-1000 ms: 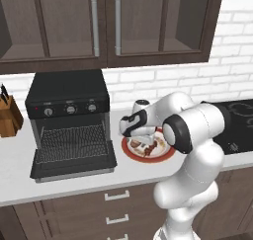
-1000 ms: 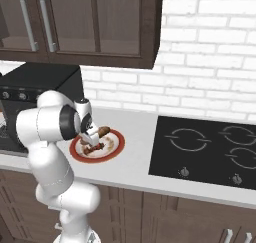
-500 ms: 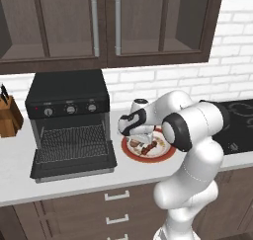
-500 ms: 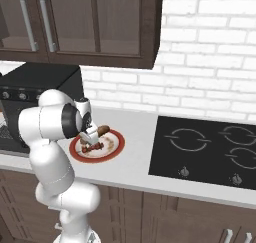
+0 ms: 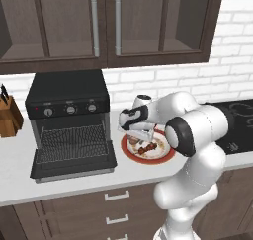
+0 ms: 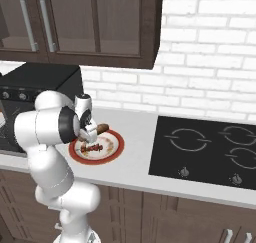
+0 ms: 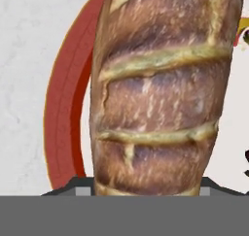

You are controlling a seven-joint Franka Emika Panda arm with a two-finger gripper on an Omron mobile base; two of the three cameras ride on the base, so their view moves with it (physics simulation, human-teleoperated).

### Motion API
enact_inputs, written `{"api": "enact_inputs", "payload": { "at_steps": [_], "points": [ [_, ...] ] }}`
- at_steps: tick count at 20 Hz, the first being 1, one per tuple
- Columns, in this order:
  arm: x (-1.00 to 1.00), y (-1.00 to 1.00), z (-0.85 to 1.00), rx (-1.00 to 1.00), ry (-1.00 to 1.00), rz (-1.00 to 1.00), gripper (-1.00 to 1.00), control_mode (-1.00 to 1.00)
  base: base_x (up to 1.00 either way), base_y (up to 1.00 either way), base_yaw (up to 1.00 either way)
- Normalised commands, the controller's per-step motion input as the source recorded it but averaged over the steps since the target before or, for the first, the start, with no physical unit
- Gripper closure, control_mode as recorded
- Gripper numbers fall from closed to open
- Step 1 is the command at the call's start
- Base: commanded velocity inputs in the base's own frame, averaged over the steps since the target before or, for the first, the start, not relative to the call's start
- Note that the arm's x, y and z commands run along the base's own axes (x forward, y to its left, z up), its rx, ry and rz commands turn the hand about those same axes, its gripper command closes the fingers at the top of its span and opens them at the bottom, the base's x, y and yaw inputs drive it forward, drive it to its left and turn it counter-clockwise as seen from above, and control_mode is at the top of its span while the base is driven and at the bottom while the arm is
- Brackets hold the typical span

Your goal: Pick up the kebab skewer and baguette bread, and place them inside the toaster oven. Close the toaster oven door and start by setting the timer.

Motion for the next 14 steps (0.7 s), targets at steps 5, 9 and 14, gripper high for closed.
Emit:
{"api": "enact_inputs", "payload": {
  "at_steps": [5, 9, 14],
  "points": [
    [-0.94, 0.13, 0.96, 0.09, -0.01, 0.07, 1.00, -1.00, 0.00, 0.00, 0.00],
    [-1.00, 0.32, 0.78, 0.00, -0.05, 0.12, 1.00, -1.00, 0.00, 0.00, 0.00],
    [-1.00, 0.57, 0.59, 0.00, 0.00, 0.16, 1.00, -1.00, 0.00, 0.00, 0.00]
  ]
}}
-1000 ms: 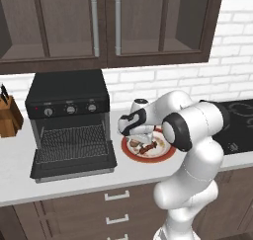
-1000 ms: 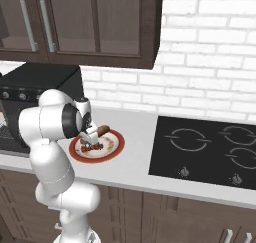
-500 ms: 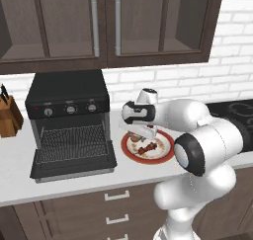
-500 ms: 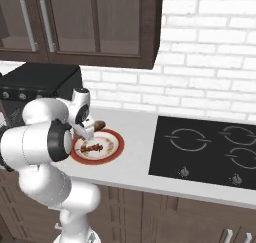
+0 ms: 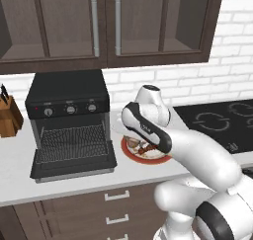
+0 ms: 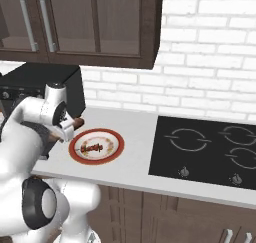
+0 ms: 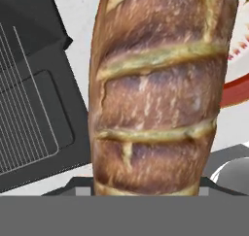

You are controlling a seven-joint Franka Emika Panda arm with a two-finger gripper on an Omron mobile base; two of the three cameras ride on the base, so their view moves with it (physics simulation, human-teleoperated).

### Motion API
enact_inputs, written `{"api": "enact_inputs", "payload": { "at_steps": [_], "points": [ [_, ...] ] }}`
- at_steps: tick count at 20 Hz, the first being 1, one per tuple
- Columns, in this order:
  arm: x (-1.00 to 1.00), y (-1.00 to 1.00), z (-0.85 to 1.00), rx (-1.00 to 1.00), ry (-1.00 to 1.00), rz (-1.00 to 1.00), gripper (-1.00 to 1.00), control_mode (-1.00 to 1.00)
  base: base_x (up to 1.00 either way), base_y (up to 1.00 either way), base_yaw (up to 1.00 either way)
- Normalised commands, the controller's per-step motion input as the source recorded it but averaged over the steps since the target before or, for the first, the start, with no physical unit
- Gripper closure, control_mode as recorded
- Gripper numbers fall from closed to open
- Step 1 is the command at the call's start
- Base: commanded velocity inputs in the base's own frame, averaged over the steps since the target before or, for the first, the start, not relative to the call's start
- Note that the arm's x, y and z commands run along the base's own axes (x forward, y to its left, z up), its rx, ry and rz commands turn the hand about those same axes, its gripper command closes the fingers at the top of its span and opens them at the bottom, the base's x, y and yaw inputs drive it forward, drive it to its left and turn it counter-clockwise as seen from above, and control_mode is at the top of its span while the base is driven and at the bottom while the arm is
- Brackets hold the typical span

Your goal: Pick up the kebab skewer and baguette bread, and place them inside the toaster oven. Close the toaster oven door and start by setting the timer.

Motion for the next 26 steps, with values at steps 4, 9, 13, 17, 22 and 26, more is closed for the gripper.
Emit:
{"api": "enact_inputs", "payload": {
  "at_steps": [4, 9, 13, 17, 22, 26],
  "points": [
    [-0.96, 0.81, 0.39, -0.01, 0.00, 0.16, 1.00, -1.00, 0.00, 0.00, 0.00],
    [-0.30, 1.00, 0.10, -0.06, 0.00, 0.20, 1.00, -1.00, 0.00, 0.00, 0.00],
    [0.16, 1.00, 0.13, -0.01, 0.02, 0.19, 1.00, -1.00, 0.00, 0.00, 0.00],
    [0.42, 1.00, 0.12, -0.04, 0.04, 0.13, 1.00, -1.00, 0.00, 0.00, 0.00],
    [0.56, 1.00, 0.05, -0.11, 0.14, 0.05, 1.00, -1.00, 0.00, 0.00, 0.00],
    [0.23, 0.43, 0.00, -0.09, 0.04, 0.00, 1.00, -1.00, 0.00, 0.00, 0.00]
  ]
}}
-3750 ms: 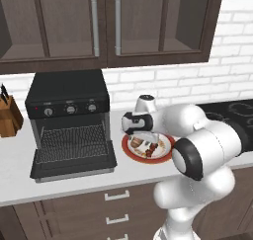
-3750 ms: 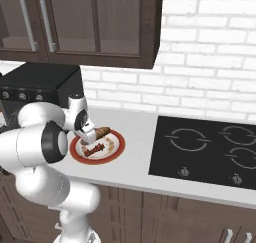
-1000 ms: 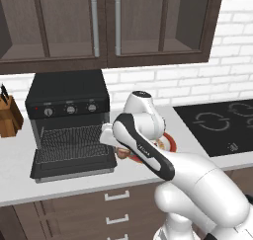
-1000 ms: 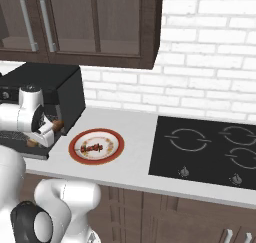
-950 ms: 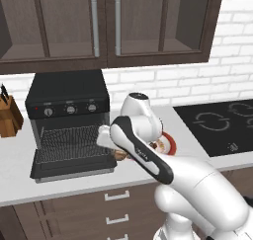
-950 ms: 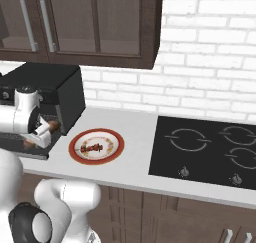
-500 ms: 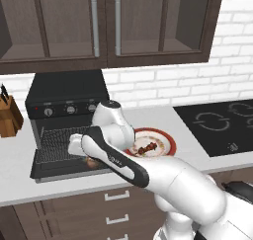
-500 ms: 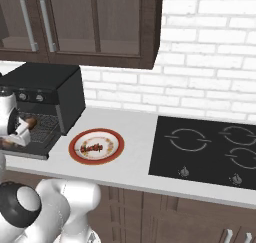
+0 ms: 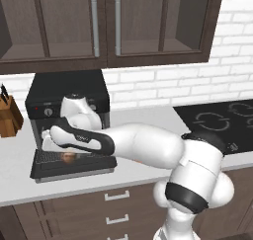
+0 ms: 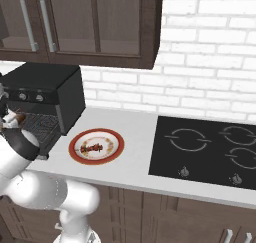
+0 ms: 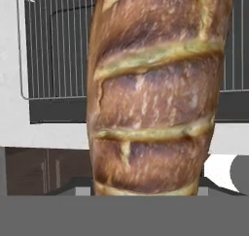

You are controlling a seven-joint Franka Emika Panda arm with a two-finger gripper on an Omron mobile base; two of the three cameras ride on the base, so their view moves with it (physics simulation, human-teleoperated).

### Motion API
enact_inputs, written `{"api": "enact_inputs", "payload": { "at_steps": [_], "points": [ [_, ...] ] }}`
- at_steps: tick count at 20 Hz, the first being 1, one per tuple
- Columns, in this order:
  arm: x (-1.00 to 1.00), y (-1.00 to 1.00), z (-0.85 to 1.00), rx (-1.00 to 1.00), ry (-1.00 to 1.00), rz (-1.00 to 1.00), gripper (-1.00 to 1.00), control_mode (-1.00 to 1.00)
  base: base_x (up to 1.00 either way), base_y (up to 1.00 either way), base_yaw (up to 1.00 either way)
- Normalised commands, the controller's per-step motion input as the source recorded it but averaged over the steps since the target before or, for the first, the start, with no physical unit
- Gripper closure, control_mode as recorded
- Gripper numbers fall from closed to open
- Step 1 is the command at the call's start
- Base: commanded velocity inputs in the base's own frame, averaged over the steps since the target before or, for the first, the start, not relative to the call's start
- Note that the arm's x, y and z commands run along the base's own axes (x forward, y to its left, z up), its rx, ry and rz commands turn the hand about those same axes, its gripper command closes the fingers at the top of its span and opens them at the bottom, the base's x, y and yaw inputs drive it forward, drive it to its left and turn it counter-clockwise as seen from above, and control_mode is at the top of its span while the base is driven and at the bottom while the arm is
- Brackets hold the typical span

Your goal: Pick up the kebab skewer and baguette bread, and place them inside the toaster oven. Close the toaster oven door and start by setting the timer.

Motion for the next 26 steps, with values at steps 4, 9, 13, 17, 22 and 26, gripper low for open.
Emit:
{"api": "enact_inputs", "payload": {
  "at_steps": [4, 9, 13, 17, 22, 26],
  "points": [
    [0.28, 0.56, 0.00, -0.08, 0.00, -0.01, 1.00, -1.00, 0.00, 0.00, 0.00],
    [0.11, 0.08, -0.12, -0.05, 0.00, -0.03, 1.00, -1.00, 0.00, 0.00, 0.00],
    [0.13, 0.00, -0.21, -0.01, 0.00, -0.04, 1.00, -1.00, 0.00, 0.00, 0.00],
    [0.04, 0.00, -0.32, 0.00, 0.00, -0.01, 1.00, -1.00, 0.00, 0.00, 0.00],
    [0.01, 0.00, -0.16, 0.00, -0.04, 0.00, 1.00, -1.00, 0.00, 0.00, 0.00],
    [0.01, -0.02, -0.03, 0.00, -0.05, 0.00, 1.00, -1.00, 0.00, 0.00, 0.00]
  ]
}}
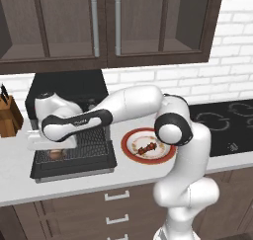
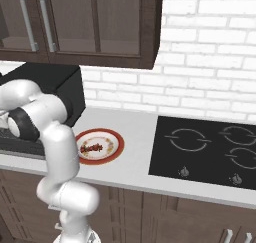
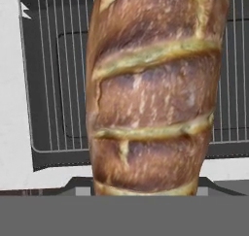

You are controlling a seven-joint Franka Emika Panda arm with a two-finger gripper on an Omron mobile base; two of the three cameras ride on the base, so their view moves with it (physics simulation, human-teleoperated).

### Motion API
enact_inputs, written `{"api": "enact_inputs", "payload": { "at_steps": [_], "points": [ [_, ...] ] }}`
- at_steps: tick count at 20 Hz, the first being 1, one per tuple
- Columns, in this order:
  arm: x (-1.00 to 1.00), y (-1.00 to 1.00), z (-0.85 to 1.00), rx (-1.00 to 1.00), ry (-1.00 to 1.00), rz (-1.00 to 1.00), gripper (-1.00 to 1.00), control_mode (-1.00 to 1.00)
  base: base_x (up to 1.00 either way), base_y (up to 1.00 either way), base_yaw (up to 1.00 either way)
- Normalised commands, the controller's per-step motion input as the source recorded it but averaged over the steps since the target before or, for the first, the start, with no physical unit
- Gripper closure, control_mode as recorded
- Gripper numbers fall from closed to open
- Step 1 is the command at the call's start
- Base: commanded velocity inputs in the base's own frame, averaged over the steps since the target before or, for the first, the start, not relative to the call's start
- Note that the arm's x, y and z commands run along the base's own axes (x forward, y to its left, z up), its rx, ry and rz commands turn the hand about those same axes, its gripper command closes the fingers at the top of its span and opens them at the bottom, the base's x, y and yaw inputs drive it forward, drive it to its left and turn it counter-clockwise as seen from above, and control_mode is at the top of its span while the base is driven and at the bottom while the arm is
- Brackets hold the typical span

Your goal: Pick up the kebab skewer and baguette bread, and place them inside the toaster oven. Close the toaster oven door and start by setting the timer.

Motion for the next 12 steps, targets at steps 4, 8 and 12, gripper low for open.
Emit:
{"api": "enact_inputs", "payload": {
  "at_steps": [4, 8, 12],
  "points": [
    [0.00, -0.03, -0.05, 0.00, -0.04, 0.00, 1.00, -1.00, 0.00, 0.00, 0.00],
    [0.03, -0.14, -0.22, 0.00, 0.00, 0.00, 1.00, -1.00, 0.00, 0.00, 0.00],
    [0.00, -0.33, -0.27, 0.00, 0.00, 0.00, 1.00, -1.00, 0.00, 0.00, 0.00]
  ]
}}
